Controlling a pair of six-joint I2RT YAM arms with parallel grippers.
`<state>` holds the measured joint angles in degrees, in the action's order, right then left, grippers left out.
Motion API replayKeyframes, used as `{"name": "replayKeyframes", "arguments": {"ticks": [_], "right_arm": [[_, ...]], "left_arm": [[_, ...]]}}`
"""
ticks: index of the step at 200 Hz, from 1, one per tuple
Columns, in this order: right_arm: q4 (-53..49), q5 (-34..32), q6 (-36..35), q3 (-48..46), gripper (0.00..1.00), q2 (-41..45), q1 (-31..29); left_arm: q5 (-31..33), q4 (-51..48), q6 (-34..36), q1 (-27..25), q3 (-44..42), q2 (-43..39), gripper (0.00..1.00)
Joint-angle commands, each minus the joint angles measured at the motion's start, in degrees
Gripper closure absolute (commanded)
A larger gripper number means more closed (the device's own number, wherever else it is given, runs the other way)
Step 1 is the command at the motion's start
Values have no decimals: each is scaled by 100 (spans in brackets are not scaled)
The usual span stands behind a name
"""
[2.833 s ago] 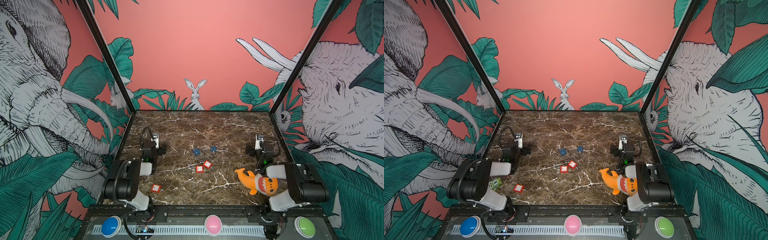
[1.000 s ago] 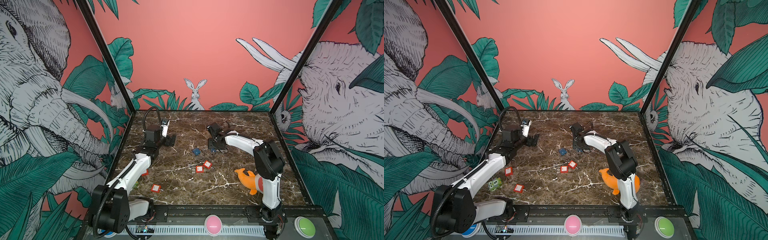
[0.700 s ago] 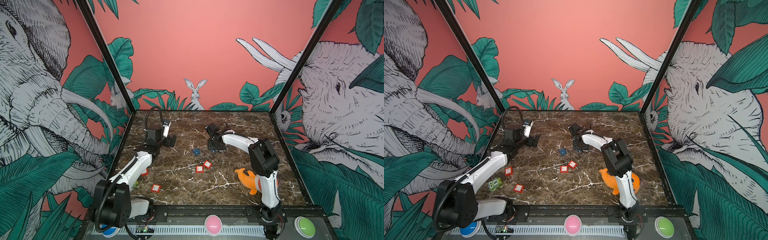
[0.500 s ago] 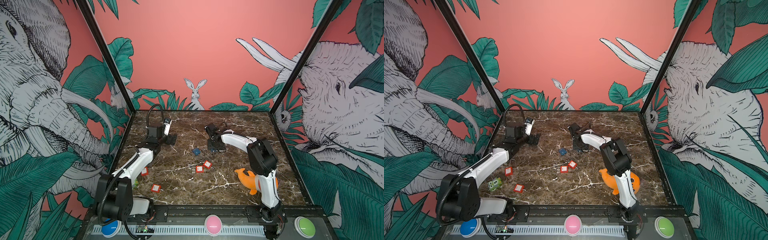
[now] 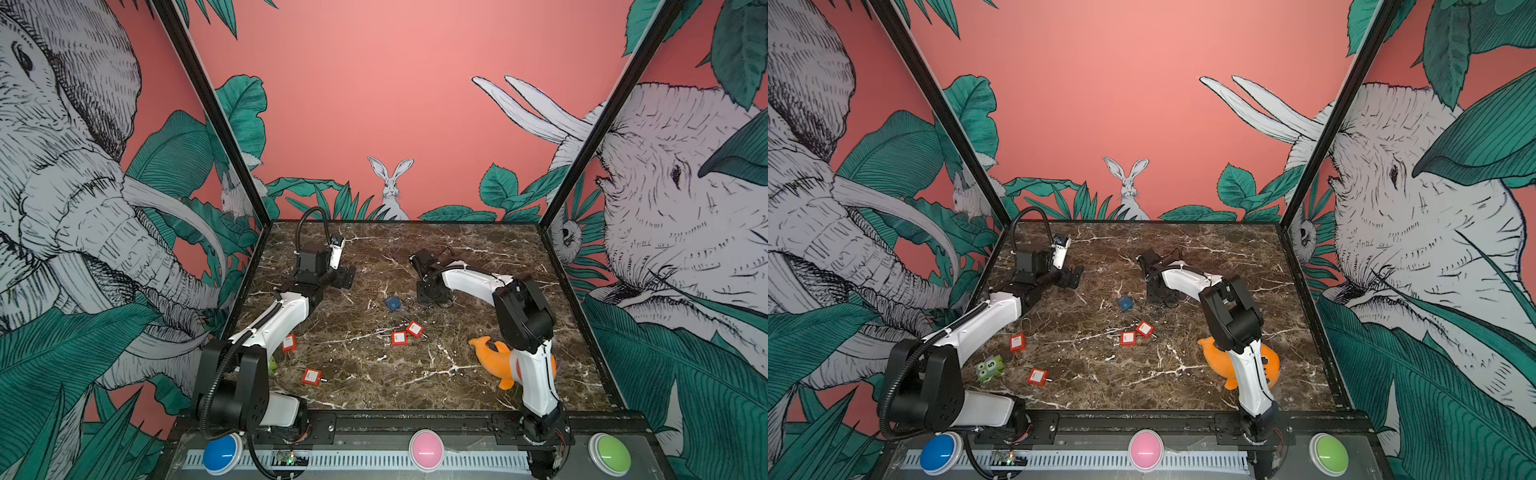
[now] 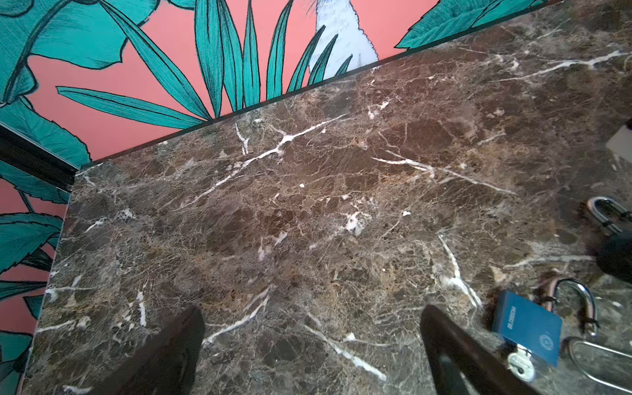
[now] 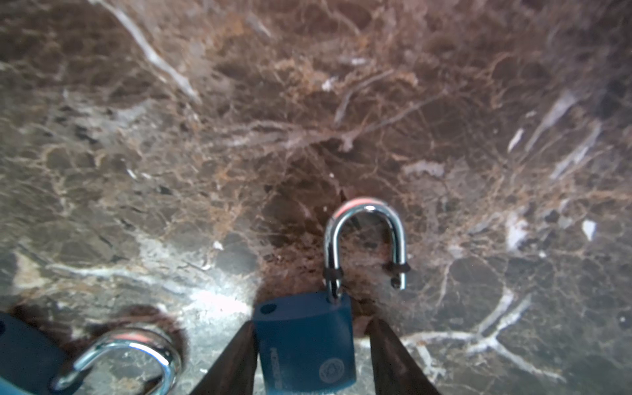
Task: Lock with the key
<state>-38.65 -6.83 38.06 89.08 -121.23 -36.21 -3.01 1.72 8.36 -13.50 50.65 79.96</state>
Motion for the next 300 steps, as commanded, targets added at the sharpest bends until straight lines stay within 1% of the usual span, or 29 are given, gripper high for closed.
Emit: {"name": "replayKeyframes", "arguments": {"ticks": [1,25,53,73,93,100,114,120,135,152,161,167,174,180,188,191,198,213,224,243,254,260,282,300], "right_arm": [[-151,28,18,-164,46,-39,-25],[-125,65,-85,-127,47,-96,-27],[-135,89,-214,-108,54,-93,-33],[-54,138,-360,-196,62,-11,-36],[208,235,-687,-313,70,104,-49],[246,237,-845,-323,73,161,-53],[403,266,-1302,-355,82,339,-53],[438,221,-1512,-352,84,446,-53],[611,192,-2261,-403,89,770,-53],[805,558,-3318,-474,90,1205,-53],[891,739,-3808,-544,90,1460,-45],[977,923,-4138,-625,91,1650,-35],[1075,1286,-4549,-747,94,1867,-6],[1212,1780,-4836,-916,94,2118,44],[1627,2350,-5067,-1245,94,2445,138],[1776,2551,-5122,-1335,94,2568,185],[2132,2923,-5252,-1760,93,2828,282],[2604,3413,-5584,-2185,92,3256,430],[2489,3519,-5889,-2185,93,3358,462],[1845,3765,-6264,-1843,94,3336,515],[1623,3919,-6387,-1693,93,3325,530],[1556,4019,-6474,-1667,93,3338,542],[1543,4440,-6955,-1742,92,3440,544],[1679,4622,-6969,-1834,92,3547,542]], "left_arm": [[-42,164,-147,-47,173,9,1],[-34,201,-210,-76,191,53,1],[1,198,-223,-118,217,63,1],[28,198,-237,-136,218,60,1],[10,224,-284,-140,229,72,1],[-27,232,-303,-145,234,85,1],[-146,231,-336,-145,275,98,1],[-228,251,-328,-151,284,100,1],[-650,417,-151,-142,251,40,1],[-1200,910,285,-144,48,-109,2],[-1666,1245,587,-136,-103,-197,3],[-2014,1471,851,-134,-210,-242,5],[-2433,1706,1052,-129,-306,-278,7],[-2733,1835,1083,-140,-340,-288,8],[-3081,1852,1043,-135,-316,-281,8],[-3305,1806,1048,-136,-290,-272,8],[-3622,1666,1091,-140,-211,-246,9],[-4117,1548,1228,-147,-140,-174,15],[-4526,1623,1348,-145,-157,-119,23],[-5201,1752,1541,-166,-135,13,35],[-5483,1723,1694,-224,-68,99,40],[-5556,1649,1831,-272,-18,138,42],[-5488,1380,2325,-472,137,245,42],[-5475,1540,2434,-572,182,299,43]]}}
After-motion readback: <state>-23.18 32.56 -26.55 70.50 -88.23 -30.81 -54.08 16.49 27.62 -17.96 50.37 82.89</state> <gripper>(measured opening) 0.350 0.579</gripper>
